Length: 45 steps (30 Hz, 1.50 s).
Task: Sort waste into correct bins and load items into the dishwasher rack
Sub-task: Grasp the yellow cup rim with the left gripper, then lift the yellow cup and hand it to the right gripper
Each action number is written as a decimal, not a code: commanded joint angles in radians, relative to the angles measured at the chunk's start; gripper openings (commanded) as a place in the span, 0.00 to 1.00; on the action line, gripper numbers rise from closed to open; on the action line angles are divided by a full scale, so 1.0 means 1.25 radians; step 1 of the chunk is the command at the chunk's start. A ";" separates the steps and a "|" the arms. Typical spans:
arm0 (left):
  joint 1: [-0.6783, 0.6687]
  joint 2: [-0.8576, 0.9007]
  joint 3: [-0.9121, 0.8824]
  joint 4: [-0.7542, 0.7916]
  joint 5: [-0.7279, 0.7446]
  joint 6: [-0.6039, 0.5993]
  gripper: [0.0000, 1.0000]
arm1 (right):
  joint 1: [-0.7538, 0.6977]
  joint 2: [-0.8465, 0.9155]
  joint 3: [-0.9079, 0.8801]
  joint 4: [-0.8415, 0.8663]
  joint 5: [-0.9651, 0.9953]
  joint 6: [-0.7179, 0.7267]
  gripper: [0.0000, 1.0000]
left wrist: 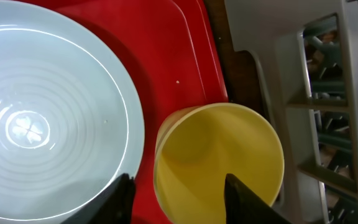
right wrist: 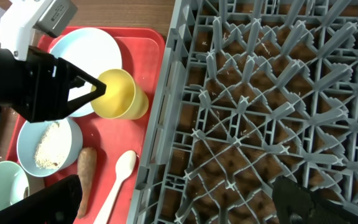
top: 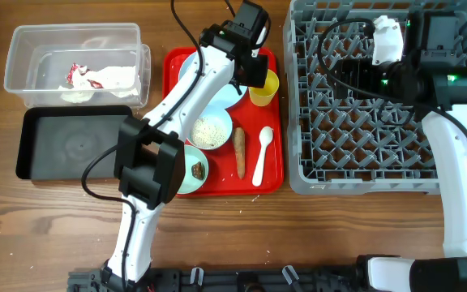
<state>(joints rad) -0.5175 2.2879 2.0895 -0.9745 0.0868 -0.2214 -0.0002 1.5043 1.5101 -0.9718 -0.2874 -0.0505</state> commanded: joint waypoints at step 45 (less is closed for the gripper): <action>0.222 -0.085 0.003 -0.044 1.139 -0.045 0.04 | 0.083 0.192 0.016 0.457 -0.770 0.005 0.83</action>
<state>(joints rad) -0.2314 2.1986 2.0880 -1.0286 1.4746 -0.2752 0.0868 1.7329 1.5127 -0.4423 -1.2850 -0.1051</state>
